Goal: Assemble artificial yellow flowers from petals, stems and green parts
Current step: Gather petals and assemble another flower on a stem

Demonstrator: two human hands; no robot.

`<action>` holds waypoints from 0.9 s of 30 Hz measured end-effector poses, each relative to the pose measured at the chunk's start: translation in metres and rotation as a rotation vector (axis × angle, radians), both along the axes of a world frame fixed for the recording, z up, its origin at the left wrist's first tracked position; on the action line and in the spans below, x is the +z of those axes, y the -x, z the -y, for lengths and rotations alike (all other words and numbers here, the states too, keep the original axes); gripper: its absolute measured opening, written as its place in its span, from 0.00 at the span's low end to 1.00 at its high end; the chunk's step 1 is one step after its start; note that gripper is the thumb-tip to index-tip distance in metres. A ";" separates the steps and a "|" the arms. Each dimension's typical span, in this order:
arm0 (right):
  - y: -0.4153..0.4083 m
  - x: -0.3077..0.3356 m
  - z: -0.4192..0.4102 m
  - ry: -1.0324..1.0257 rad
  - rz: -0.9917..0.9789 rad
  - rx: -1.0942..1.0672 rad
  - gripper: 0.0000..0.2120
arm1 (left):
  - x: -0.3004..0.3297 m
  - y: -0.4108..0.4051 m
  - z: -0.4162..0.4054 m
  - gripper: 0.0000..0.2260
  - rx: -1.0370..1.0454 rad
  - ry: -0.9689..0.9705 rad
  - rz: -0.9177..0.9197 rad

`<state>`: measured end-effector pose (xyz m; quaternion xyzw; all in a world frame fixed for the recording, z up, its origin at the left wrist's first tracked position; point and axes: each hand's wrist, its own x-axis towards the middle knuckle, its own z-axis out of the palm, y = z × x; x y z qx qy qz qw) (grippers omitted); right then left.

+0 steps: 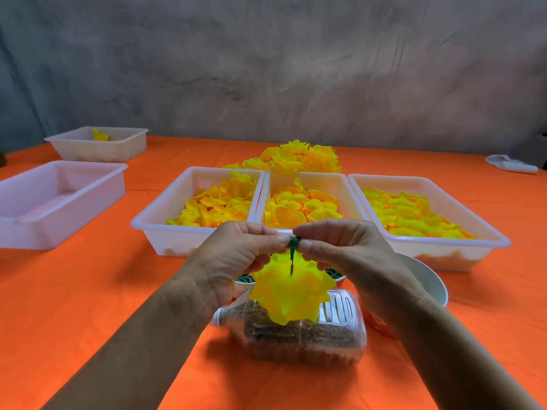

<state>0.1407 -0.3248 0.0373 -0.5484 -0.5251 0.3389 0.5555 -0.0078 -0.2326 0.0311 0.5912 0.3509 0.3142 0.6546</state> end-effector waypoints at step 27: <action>0.000 -0.002 0.002 0.008 -0.061 0.019 0.13 | 0.003 0.000 0.007 0.09 0.001 -0.030 0.000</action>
